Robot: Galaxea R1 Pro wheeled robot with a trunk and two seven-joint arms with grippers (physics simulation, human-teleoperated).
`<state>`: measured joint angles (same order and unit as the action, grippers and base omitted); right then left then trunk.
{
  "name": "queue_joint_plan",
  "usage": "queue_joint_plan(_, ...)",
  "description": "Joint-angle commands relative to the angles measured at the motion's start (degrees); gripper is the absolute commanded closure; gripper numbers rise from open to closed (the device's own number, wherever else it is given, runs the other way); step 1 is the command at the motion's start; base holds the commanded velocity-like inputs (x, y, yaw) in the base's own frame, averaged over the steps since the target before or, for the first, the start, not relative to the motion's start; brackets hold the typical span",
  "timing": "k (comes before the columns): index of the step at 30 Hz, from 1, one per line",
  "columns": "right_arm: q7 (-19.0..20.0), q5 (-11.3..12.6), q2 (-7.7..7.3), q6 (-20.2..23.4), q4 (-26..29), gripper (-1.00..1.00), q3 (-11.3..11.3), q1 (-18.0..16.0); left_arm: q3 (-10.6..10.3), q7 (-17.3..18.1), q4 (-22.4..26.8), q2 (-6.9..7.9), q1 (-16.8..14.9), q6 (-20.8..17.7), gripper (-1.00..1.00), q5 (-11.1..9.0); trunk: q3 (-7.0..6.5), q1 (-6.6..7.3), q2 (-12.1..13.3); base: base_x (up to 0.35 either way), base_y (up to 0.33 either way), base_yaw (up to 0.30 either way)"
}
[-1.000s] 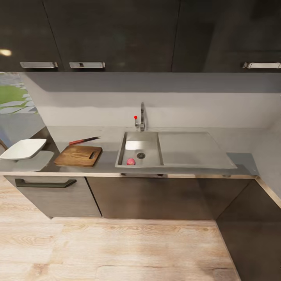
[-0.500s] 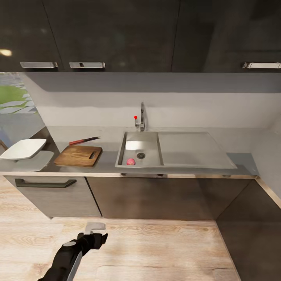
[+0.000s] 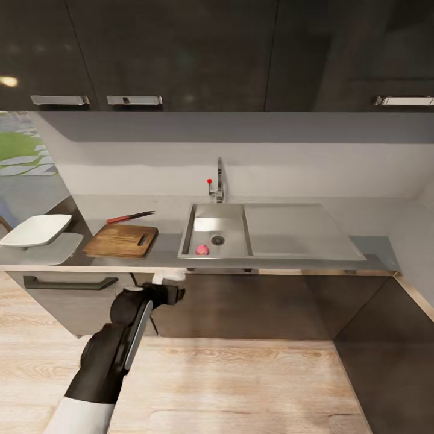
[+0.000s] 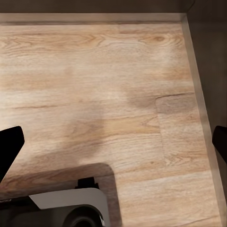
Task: In the kitchen, take the Vidalia onion out of the sink, dice it on the chopping board with the paring knife, put the diced onion into the bowl on the countertop, then place both the paring knife and the chopping board into the sink.
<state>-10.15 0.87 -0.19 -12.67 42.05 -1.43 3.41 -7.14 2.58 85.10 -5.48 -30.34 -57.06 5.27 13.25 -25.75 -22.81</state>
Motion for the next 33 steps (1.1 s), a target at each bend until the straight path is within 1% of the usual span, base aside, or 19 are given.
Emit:
queue_joint_plan(1,-0.13,0.09,0.00,-0.10,0.07,-1.00,0.05,0.02,-0.15,0.26,0.01,-0.23,-0.87,-0.35,-1.00,0.58,0.10,-0.03,-0.11,0.000,0.000,0.000)
queue_joint_plan(2,-0.13,0.08,-0.01,-0.12,-0.38,-1.00,0.08,0.02,-0.73,0.24,-1.03,-1.11,-6.33,-0.68,-1.00,0.54,0.10,-0.03,-0.11,0.000,0.000,0.000)
queue_joint_plan(3,-0.13,0.09,0.00,-0.14,-0.48,-1.00,0.09,0.02,-0.87,0.24,-1.66,-1.22,-7.94,-0.73,-1.00,0.51,0.10,-0.03,-0.11,0.000,0.000,0.000)
queue_joint_plan(4,-0.13,0.09,0.00,-0.14,-0.53,-1.00,0.10,0.02,-0.92,0.24,-2.07,-1.27,-8.77,-0.76,-1.00,0.50,0.10,-0.03,-0.11,0.000,0.000,0.000)
queue_joint_plan(8,-0.13,0.10,-0.01,-0.13,-0.71,-1.00,0.11,0.02,-1.07,0.23,-6.91,-2.15,-15.61,-0.84,-1.00,0.41,0.10,-0.03,-0.11,0.000,0.000,0.000)
queue_joint_plan(11,-0.13,0.08,-0.01,-0.13,-0.73,-1.00,0.11,0.02,-1.05,0.22,-9.78,-2.47,-18.88,-0.85,-1.00,0.36,0.10,-0.03,-0.11,0.000,0.000,0.000)
queue_joint_plan(12,-0.13,0.08,-0.02,-0.13,-0.73,-1.00,0.11,0.02,-1.04,0.20,-11.28,-2.64,-20.54,-0.85,-1.00,0.33,0.10,-0.03,-0.11,0.000,0.000,0.000)
queue_joint_plan(13,-0.13,0.08,-0.03,-0.13,-0.74,-1.00,0.11,0.02,-1.03,0.22,-15.86,-2.92,-25.02,-0.86,-1.00,0.17,0.10,-0.03,-0.11,0.000,0.000,0.000)
queue_joint_plan(14,-0.13,0.06,-0.02,-0.12,-0.74,-1.00,0.11,0.02,-1.03,0.23,-17.01,-2.96,-25.93,-0.86,-1.00,0.14,0.10,-0.03,-0.11,0.000,0.000,0.000)
queue_joint_plan(16,-0.13,0.04,0.00,-0.15,-0.74,-1.00,0.11,0.02,-1.03,0.26,-22.42,-3.15,-29.31,-0.82,-1.00,0.04,0.10,-0.03,-0.11,0.000,0.000,0.000)
queue_joint_plan(17,-0.13,0.05,-0.01,-0.15,-0.74,-1.00,0.11,0.02,-1.03,0.27,-23.92,-3.19,-30.13,-0.81,-1.00,0.02,0.10,-0.03,-0.11,0.000,0.000,0.000)
queue_joint_plan(18,-0.13,0.07,0.00,-0.16,-0.74,-1.00,0.11,0.02,-1.03,0.29,-26.94,-3.27,-31.72,-0.78,-1.00,-0.04,0.10,-0.03,-0.11,0.000,0.000,0.000)
queue_joint_plan(20,-0.13,0.06,0.01,-0.16,-0.74,-1.00,0.11,0.02,-1.03,0.34,-31.21,-3.33,-33.91,-0.70,-1.00,-0.13,0.10,-0.03,-0.11,0.000,0.000,0.000)
queue_joint_plan(21,-0.13,0.06,0.01,-0.16,-0.74,-1.00,0.11,0.02,-1.03,0.35,-32.55,-3.34,-34.54,-0.66,-1.00,-0.16,0.10,-0.03,-0.11,0.000,0.000,0.000)
queue_joint_plan(23,-0.13,0.07,0.01,-0.17,-0.74,-1.00,0.11,0.02,-1.03,0.39,-37.43,-3.40,-36.58,-0.53,-1.00,-0.22,0.10,-0.03,-0.11,0.000,0.000,0.000)
queue_joint_plan(24,-0.13,0.06,0.01,-0.17,-0.74,-1.00,0.11,0.02,-1.03,0.40,-42.18,-3.54,-38.63,-0.40,-1.00,-0.24,0.10,-0.03,-0.11,0.000,0.000,0.000)
queue_joint_plan(25,-0.13,0.04,0.01,-0.17,-0.74,-1.00,0.11,0.02,-1.03,0.40,-43.63,-3.60,-39.47,-0.37,-1.00,-0.25,0.10,-0.03,-0.11,0.000,0.000,0.000)
queue_joint_plan(28,-0.13,0.07,0.01,-0.17,-0.74,-1.00,0.11,0.02,-1.08,0.54,-46.17,-3.71,-40.87,-0.39,-1.00,-0.26,0.10,-0.03,-0.11,0.000,0.000,0.000)
queue_joint_plan(33,-0.13,0.09,0.01,-0.17,-0.74,-1.00,0.11,0.02,-1.18,0.75,-46.44,-3.61,-41.29,-0.52,-1.00,-0.26,0.10,-0.03,-0.11,0.000,0.000,0.000)
